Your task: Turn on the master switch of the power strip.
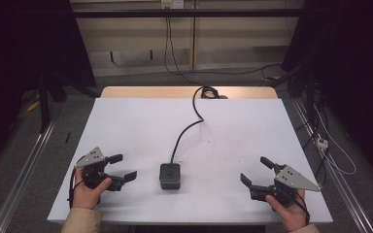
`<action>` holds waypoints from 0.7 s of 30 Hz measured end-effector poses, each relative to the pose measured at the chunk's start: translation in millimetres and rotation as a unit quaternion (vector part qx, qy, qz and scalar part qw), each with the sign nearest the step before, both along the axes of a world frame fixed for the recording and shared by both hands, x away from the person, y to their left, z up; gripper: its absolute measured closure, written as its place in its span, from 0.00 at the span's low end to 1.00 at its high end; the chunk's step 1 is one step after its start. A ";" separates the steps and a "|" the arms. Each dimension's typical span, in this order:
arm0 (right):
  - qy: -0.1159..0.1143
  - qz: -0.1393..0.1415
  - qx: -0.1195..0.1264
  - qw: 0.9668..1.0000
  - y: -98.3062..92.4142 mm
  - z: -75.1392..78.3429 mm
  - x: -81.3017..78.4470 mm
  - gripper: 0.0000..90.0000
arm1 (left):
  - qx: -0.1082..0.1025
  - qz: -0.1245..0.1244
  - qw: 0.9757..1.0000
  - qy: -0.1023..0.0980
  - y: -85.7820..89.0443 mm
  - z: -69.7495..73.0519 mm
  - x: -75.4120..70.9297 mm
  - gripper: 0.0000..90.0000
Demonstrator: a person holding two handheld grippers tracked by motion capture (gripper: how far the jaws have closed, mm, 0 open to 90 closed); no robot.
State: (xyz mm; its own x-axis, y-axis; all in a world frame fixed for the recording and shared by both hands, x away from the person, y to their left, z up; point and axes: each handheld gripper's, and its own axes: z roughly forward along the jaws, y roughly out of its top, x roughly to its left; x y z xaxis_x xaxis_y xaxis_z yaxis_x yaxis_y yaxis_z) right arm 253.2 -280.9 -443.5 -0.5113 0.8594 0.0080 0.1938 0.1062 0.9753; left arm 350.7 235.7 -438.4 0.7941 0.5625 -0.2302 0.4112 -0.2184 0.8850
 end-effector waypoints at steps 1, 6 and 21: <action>0.000 0.000 0.000 1.000 0.0 0.0 0.0 0.09 | -0.001 0.000 1.000 0.000 0.5 0.0 0.0 0.06; 0.000 0.000 0.001 1.000 -0.1 0.1 0.0 0.09 | 0.000 0.005 1.000 0.000 3.4 -0.6 0.7 0.06; 0.001 0.000 0.000 1.000 0.1 -0.1 0.3 0.09 | 0.013 0.021 1.000 -0.001 6.0 -4.2 0.6 0.06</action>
State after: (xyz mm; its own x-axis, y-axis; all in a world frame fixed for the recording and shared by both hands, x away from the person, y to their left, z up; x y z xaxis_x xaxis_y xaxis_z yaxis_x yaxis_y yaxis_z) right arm 253.6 -280.8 -443.6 -0.5112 0.8594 0.0090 0.1957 0.1062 0.9749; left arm 351.3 241.7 -442.6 0.7698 0.6016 -0.2132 0.4181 -0.2229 0.8806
